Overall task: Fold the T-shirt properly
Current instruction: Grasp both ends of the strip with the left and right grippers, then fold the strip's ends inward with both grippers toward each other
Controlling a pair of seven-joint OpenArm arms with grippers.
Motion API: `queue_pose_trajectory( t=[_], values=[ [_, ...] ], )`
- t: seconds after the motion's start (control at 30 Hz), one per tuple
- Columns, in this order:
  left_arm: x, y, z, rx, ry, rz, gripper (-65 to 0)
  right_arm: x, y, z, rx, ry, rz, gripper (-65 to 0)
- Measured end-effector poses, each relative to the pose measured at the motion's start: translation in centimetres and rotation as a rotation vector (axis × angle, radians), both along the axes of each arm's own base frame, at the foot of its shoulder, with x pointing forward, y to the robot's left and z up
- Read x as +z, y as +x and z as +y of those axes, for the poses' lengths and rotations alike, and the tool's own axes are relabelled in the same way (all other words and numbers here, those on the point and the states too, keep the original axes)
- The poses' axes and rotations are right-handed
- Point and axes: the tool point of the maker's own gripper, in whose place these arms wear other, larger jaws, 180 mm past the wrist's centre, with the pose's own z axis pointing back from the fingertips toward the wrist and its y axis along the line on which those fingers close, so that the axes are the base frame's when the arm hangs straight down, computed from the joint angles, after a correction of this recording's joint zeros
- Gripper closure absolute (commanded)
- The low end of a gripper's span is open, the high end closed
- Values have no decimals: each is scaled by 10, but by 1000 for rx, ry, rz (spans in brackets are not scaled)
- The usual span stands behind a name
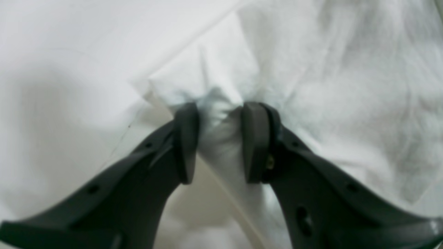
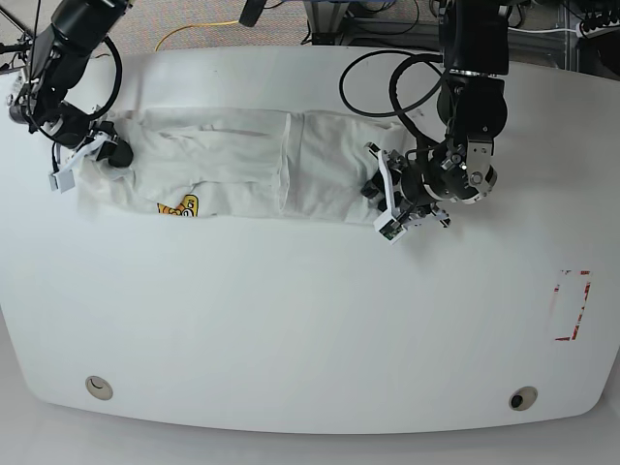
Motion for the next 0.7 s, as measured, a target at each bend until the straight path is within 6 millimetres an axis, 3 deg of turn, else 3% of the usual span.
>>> queue_pose_trajectory(
  t=[0.13, 0.3, 0.43, 0.7],
  values=[
    [0, 0, 0, 0, 0, 1, -194, 20, 3, 0, 40, -84, -39, 0],
    [0, 0, -1, -2, 0, 1, -196, 70, 18, 9, 95, -201, -183, 0],
    [3, 4, -2, -2, -2, -6, -196, 98, 24, 19, 136, -274, -261, 0],
    [-3, 25, -36, -48, -47, 35, -196, 122, 41, 67, 301, -321, -351, 0]
  ],
)
